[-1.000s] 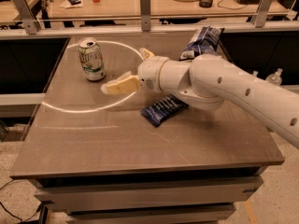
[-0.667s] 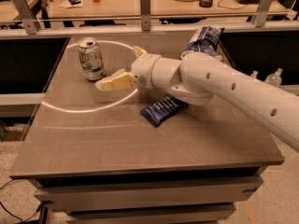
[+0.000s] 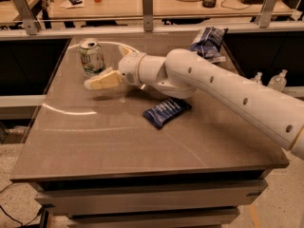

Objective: Pick 7up can

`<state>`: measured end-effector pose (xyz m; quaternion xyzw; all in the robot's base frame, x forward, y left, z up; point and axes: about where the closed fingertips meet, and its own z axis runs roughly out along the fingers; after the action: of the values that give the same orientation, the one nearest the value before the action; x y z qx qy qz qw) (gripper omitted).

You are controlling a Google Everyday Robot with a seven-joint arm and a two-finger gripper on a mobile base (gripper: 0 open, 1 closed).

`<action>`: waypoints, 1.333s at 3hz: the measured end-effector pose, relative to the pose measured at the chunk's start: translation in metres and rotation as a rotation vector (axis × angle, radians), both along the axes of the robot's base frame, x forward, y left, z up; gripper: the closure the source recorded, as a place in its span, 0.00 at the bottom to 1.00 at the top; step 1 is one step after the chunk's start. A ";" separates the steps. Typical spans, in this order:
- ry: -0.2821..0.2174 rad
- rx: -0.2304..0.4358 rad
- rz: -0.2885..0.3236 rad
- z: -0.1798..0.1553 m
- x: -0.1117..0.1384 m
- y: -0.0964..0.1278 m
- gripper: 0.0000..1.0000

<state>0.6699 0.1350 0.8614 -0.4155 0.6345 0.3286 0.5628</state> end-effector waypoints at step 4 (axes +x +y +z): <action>-0.014 0.050 0.117 0.004 0.010 0.052 0.41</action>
Offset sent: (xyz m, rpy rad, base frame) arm 0.0152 0.0504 0.0019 0.0293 -0.0085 0.1070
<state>0.6798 0.1867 0.8650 -0.4401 0.5966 0.3737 0.5574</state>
